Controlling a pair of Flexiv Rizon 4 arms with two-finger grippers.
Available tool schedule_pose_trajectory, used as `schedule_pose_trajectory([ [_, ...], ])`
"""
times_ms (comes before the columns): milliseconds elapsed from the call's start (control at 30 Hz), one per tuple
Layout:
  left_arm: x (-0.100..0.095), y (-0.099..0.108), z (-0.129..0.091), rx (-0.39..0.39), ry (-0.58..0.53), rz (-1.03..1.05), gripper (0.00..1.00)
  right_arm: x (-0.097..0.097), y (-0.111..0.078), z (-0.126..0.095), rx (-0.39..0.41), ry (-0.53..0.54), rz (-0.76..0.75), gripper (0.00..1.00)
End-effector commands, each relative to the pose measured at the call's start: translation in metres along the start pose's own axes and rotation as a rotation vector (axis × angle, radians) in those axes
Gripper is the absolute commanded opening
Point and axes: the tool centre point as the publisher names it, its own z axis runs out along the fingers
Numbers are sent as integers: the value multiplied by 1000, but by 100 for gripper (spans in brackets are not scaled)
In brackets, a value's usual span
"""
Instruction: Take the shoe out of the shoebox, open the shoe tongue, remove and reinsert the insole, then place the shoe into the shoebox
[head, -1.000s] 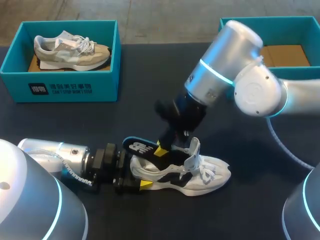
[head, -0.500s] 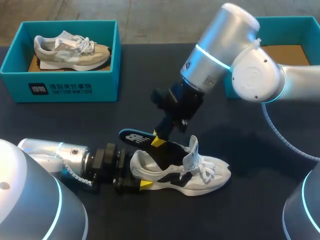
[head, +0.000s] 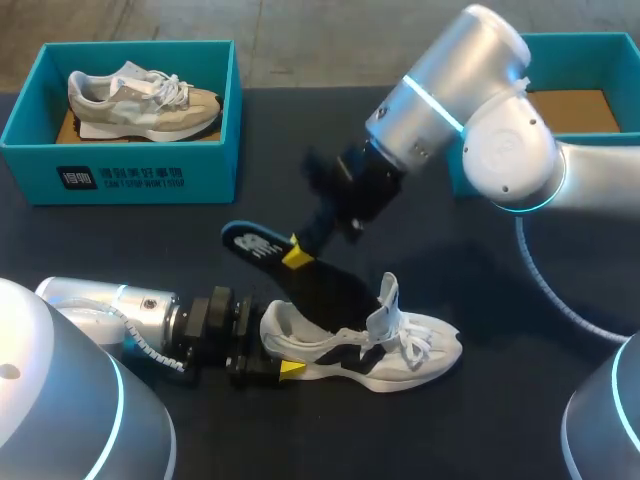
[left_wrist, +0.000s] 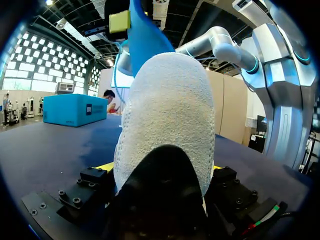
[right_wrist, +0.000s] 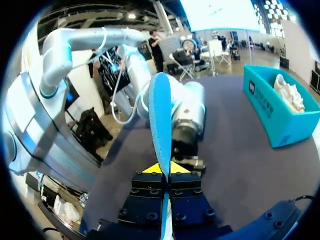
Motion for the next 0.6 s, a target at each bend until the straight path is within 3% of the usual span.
schedule_pose_trajectory([
  [33,1,5,1,-1,-2,-1,0,8,12,-19,-4,-19,0,0],
  [167,1,5,1,-1,-2,-1,0,17,26,-43,-8,-31,25,0],
  [233,1,5,1,-1,-2,-1,0,22,28,-57,-98,-12,27,0],
  [267,1,5,1,-1,-2,-1,0,26,31,-64,-104,-6,27,0],
  [600,1,5,1,-1,-2,-1,0,26,31,-64,-104,-6,27,0],
])
